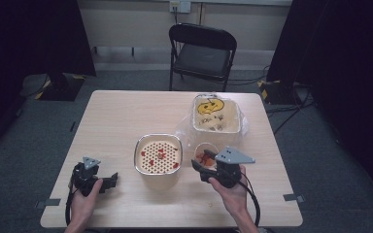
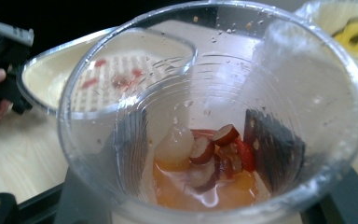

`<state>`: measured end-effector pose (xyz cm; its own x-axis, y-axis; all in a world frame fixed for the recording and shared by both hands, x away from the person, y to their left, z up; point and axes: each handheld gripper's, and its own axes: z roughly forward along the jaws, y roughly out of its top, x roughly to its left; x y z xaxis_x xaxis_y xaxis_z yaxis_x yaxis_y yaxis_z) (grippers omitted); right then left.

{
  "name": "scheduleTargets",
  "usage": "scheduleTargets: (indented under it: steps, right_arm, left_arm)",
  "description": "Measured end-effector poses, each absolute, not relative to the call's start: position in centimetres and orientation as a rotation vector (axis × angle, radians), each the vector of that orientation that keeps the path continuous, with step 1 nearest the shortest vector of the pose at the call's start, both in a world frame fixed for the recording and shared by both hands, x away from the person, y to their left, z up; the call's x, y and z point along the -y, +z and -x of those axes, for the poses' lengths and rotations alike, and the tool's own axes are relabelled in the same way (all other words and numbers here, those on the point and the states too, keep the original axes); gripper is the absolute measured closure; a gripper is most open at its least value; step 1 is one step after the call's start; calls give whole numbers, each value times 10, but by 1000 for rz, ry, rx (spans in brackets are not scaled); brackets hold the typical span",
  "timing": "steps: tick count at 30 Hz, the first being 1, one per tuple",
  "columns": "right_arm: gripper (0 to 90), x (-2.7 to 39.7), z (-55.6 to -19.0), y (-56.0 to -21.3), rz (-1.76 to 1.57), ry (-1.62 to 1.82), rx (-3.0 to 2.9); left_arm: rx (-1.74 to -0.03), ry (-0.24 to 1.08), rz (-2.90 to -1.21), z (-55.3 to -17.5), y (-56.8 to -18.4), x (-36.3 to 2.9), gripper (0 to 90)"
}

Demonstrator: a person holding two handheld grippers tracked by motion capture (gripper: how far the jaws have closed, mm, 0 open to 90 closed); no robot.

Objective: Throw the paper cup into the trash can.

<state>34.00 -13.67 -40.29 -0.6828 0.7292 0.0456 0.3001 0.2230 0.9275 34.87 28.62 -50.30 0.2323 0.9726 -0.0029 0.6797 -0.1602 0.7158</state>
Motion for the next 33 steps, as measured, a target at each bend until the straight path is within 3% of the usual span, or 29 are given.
scheduleTargets:
  steps: [15, 33]
  right_arm:
    - [425, 122, -379, -334, -811, 1408, -1965]
    - [453, 79, -401, -330, -615, 1043, -1989]
  left_arm:
    - [-1512, 634, -1914, -349, -503, -286, 3]
    - [-1513, 634, -1913, -349, -503, -286, 3]
